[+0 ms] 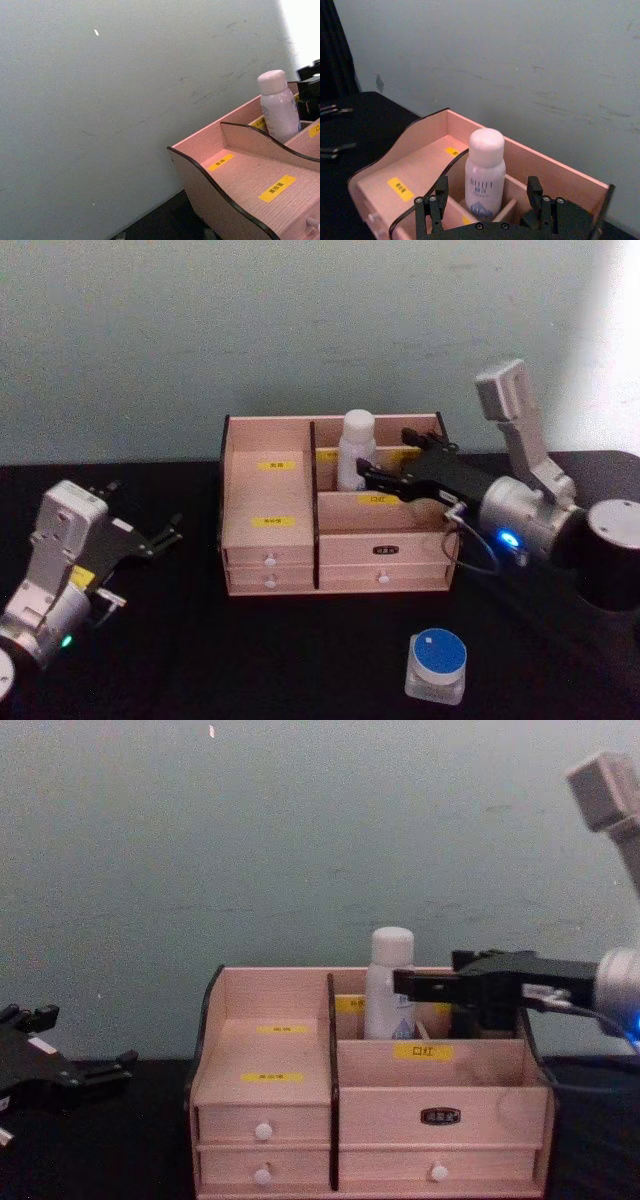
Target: Pick up the facial cleanser and watermelon frost from the table and place them into the tiered storage box.
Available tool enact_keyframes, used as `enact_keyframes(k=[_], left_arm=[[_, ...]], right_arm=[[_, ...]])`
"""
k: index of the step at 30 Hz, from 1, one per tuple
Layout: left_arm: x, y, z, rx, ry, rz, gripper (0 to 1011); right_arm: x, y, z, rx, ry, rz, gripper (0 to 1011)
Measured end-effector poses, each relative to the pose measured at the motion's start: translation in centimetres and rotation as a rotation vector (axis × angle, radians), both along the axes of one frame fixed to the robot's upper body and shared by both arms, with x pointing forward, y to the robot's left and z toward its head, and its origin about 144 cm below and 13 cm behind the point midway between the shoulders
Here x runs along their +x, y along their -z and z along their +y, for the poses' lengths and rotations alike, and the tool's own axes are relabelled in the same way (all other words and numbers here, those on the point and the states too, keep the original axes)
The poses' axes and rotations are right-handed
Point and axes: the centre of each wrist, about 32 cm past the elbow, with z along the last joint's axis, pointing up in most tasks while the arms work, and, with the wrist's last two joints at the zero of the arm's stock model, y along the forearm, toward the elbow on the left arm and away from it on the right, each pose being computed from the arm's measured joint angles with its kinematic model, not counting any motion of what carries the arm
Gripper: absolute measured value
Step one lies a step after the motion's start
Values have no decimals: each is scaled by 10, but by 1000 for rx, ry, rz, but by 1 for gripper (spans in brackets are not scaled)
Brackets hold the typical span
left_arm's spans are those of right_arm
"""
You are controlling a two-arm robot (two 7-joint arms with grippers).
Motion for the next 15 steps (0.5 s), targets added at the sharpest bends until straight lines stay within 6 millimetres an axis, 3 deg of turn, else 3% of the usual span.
enact_keyframes(k=[15], left_arm=[[0,0,0,0,0,0,1001]], right_arm=[[-57,-4,-49,-30,-158,19,1000]])
